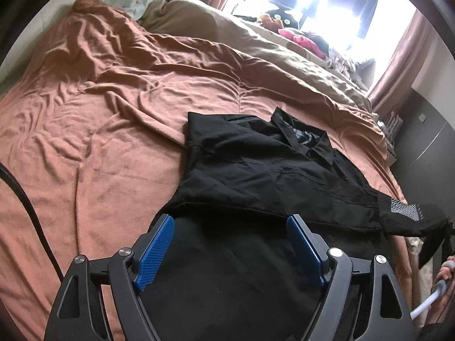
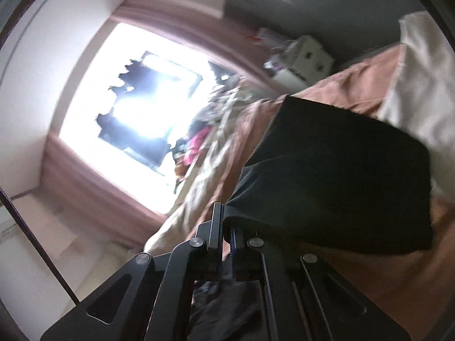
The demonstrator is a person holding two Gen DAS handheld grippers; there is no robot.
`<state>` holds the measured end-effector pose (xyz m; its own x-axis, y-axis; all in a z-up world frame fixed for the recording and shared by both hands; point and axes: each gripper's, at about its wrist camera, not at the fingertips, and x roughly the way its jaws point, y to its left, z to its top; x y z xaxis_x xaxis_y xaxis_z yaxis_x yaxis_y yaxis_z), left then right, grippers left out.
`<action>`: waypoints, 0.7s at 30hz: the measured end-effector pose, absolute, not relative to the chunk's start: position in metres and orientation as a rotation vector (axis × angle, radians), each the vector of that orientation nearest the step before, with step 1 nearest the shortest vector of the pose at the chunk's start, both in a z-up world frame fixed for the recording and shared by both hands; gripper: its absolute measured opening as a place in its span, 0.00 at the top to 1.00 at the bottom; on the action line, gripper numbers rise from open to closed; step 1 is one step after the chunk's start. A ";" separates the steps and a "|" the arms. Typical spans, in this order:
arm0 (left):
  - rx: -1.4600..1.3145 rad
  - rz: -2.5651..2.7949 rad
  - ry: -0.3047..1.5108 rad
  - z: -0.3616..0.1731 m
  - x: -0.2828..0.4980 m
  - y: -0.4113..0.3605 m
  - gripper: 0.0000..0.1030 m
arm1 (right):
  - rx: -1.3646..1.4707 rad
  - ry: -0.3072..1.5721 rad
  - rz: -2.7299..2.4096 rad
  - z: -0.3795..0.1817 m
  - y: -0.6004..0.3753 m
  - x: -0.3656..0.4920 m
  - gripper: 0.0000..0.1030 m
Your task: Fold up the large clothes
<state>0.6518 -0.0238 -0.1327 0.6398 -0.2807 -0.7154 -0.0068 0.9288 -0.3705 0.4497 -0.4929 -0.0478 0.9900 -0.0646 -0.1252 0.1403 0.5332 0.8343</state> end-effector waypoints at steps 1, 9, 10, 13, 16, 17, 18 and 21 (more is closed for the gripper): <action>-0.371 -0.161 0.864 -0.132 0.651 -0.021 0.20 | 0.993 0.082 -0.102 -0.044 -0.484 0.455 0.99; -0.419 -0.172 0.846 -0.126 0.648 -0.009 0.20 | 0.977 0.115 0.076 -0.032 -0.410 0.498 0.99; -0.429 -0.173 0.846 -0.126 0.648 -0.007 0.20 | 0.977 0.120 0.092 -0.032 -0.407 0.500 0.99; -0.456 -0.177 0.846 -0.127 0.648 -0.003 0.20 | 0.982 0.146 0.138 -0.039 -0.392 0.513 0.99; -0.468 -0.183 0.848 -0.127 0.648 0.000 0.20 | 0.995 0.186 0.169 -0.048 -0.391 0.531 0.99; -0.471 -0.184 0.848 -0.128 0.648 0.001 0.20 | 0.996 0.204 0.179 -0.048 -0.389 0.541 0.99; -0.474 -0.185 0.848 -0.128 0.649 0.002 0.20 | 0.997 0.229 0.191 -0.052 -0.384 0.556 0.99; -0.489 -0.184 0.852 -0.131 0.649 0.006 0.20 | 0.971 0.335 0.224 -0.059 -0.380 0.602 0.99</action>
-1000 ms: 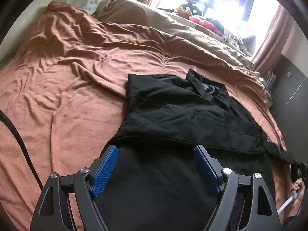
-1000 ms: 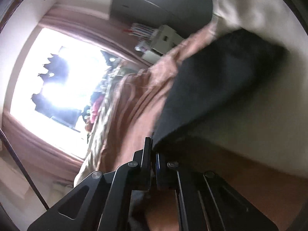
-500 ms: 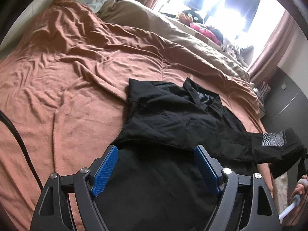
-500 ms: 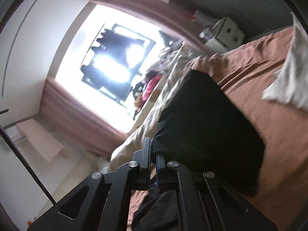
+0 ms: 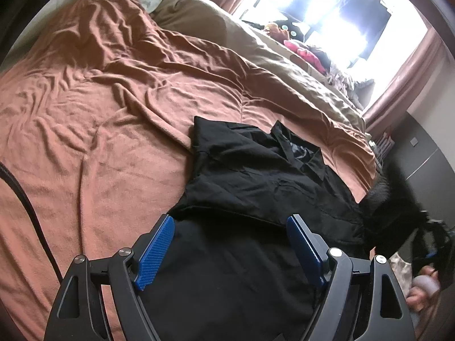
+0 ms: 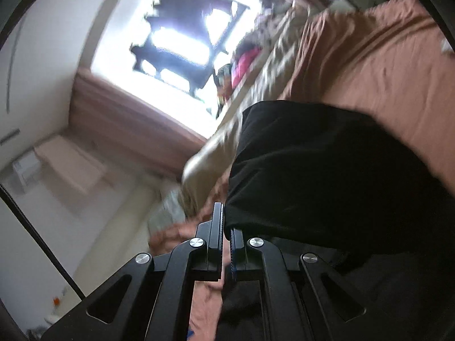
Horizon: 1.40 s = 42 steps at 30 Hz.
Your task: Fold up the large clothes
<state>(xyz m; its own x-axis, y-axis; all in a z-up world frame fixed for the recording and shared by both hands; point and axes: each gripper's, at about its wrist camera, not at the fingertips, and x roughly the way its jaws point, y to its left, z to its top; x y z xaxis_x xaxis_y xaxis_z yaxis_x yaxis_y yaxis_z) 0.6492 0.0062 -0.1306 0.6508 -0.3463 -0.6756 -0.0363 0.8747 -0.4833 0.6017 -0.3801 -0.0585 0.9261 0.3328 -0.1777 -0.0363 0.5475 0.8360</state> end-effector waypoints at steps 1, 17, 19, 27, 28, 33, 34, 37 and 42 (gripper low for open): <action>-0.493 -0.181 0.855 -0.132 0.650 0.008 0.20 | 0.957 0.373 0.226 -0.060 -0.373 0.613 0.99; -0.536 -0.174 0.873 -0.135 0.654 0.010 0.20 | 1.150 0.734 -0.006 -0.115 -0.405 0.594 0.22; -0.533 -0.175 0.872 -0.135 0.653 0.008 0.20 | 1.192 0.712 -0.122 -0.120 -0.422 0.566 0.23; -0.537 -0.171 0.870 -0.134 0.653 0.007 0.20 | 1.270 0.628 -0.289 -0.137 -0.479 0.533 0.51; -0.539 -0.170 0.869 -0.134 0.653 0.007 0.20 | 1.266 0.626 -0.295 -0.137 -0.481 0.530 0.69; -0.543 -0.166 0.859 -0.131 0.652 0.012 0.20 | 1.198 0.527 -0.187 -0.128 -0.445 0.526 0.89; -0.550 -0.166 0.857 -0.131 0.652 0.014 0.20 | 1.160 0.507 -0.172 -0.121 -0.443 0.529 0.90; -0.566 -0.167 0.850 -0.130 0.652 0.019 0.20 | 1.078 0.452 -0.089 -0.104 -0.426 0.536 0.91; -0.590 -0.148 0.830 -0.126 0.650 0.033 0.20 | 0.904 0.420 0.030 -0.080 -0.390 0.553 0.91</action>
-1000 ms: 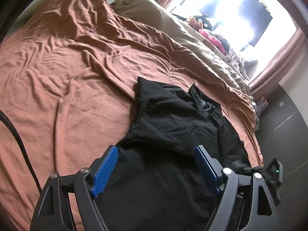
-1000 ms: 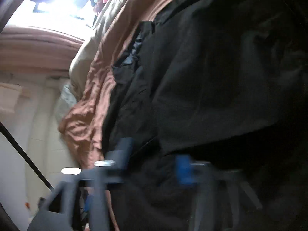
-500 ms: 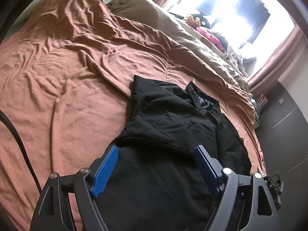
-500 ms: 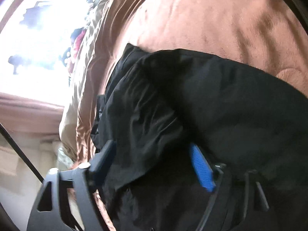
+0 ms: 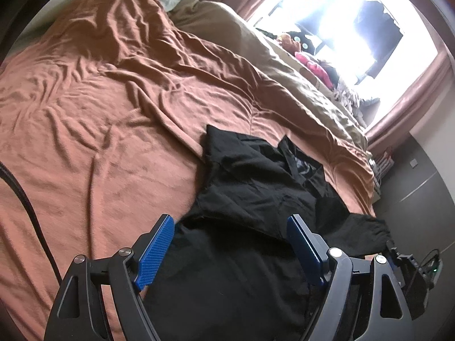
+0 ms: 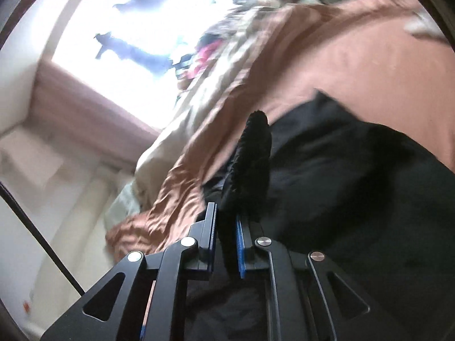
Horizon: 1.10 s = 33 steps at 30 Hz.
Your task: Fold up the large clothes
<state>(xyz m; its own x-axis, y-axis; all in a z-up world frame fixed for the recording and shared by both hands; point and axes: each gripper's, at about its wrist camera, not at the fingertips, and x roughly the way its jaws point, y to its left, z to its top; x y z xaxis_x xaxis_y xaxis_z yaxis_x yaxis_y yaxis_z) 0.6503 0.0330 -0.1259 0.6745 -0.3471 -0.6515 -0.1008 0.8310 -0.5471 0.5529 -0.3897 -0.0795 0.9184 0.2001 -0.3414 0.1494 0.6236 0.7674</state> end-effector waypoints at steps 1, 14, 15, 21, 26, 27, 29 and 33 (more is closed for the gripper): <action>-0.598 -0.143 0.829 -0.126 0.650 0.037 0.20 | 0.874 0.420 0.062 -0.075 -0.379 0.560 0.91; -0.661 -0.073 0.836 -0.131 0.651 0.076 0.20 | 0.590 0.813 0.363 -0.124 -0.267 0.663 0.60; -0.666 -0.071 0.835 -0.131 0.651 0.077 0.20 | 0.588 0.833 0.367 -0.128 -0.265 0.666 0.53; -0.669 -0.077 0.830 -0.128 0.649 0.078 0.20 | 0.628 0.824 0.317 -0.123 -0.296 0.657 0.44; -0.629 -0.097 0.823 -0.121 0.645 0.066 0.20 | 0.634 0.809 0.197 -0.095 -0.305 0.610 0.44; -0.611 -0.111 0.824 -0.119 0.644 0.059 0.20 | 0.652 0.812 0.173 -0.089 -0.311 0.602 0.44; -0.580 -0.141 0.832 -0.117 0.645 0.047 0.20 | 0.687 0.794 0.124 -0.081 -0.325 0.585 0.44; -0.493 -0.191 0.854 -0.115 0.652 0.018 0.20 | 0.747 0.777 0.043 -0.073 -0.349 0.553 0.44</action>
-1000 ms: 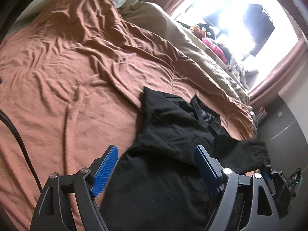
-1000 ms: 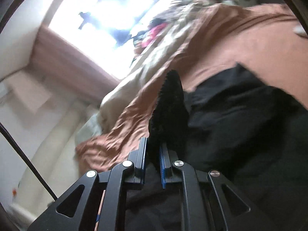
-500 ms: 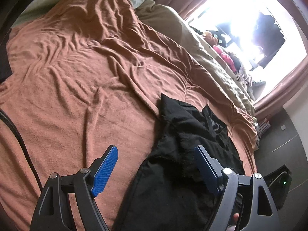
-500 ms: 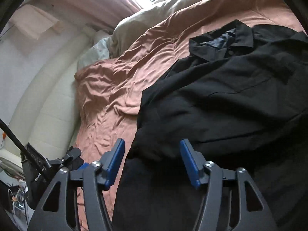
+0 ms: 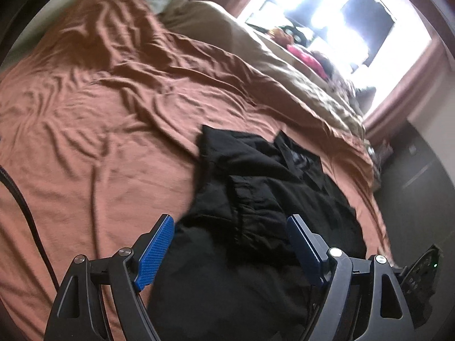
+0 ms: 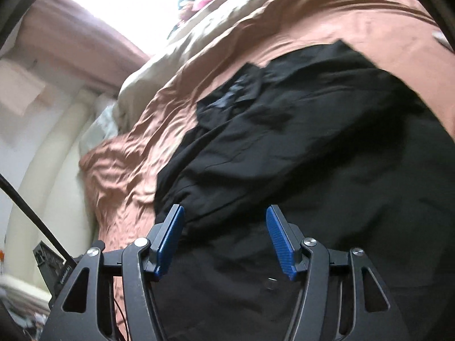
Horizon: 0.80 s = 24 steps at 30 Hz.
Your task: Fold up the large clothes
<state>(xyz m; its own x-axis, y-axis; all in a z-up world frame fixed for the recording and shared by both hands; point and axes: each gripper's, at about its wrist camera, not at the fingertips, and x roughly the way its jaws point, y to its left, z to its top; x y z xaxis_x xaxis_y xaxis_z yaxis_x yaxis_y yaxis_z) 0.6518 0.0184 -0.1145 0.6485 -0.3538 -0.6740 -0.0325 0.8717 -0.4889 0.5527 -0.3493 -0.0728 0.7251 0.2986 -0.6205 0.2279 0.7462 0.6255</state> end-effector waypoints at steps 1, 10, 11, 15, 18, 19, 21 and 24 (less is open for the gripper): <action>-0.475 -0.196 0.861 -0.115 0.654 0.011 0.20 | 0.760 0.781 0.015 -0.074 -0.356 0.548 0.44; -0.358 -0.214 0.947 -0.145 0.695 -0.039 0.20 | 0.900 0.753 -0.098 -0.069 -0.407 0.516 0.44; -0.351 -0.212 0.954 -0.150 0.698 -0.043 0.20 | 0.916 0.754 -0.100 -0.071 -0.408 0.516 0.44; -0.296 -0.218 1.005 -0.171 0.705 -0.062 0.20 | 0.972 0.749 -0.097 -0.075 -0.409 0.510 0.44; -0.254 -0.209 1.049 -0.185 0.706 -0.072 0.20 | 0.988 0.748 -0.090 -0.076 -0.408 0.506 0.44; -0.246 -0.206 1.060 -0.190 0.706 -0.075 0.23 | 0.997 0.748 -0.086 -0.077 -0.408 0.505 0.44; -0.233 -0.205 1.081 -0.197 0.706 -0.079 0.55 | 1.016 0.750 -0.075 -0.080 -0.412 0.503 0.44; -0.214 -0.196 1.054 -0.197 0.703 -0.079 0.76 | 1.032 0.747 -0.074 -0.084 -0.419 0.500 0.44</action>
<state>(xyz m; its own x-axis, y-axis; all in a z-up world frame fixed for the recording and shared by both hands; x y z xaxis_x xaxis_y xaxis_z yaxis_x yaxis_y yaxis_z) 0.7028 -0.0791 -0.1967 0.4804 -0.2614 -0.8372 0.0571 0.9619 -0.2675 0.5000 -0.4188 -0.0837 0.7542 0.2808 -0.5936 0.3912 0.5339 0.7496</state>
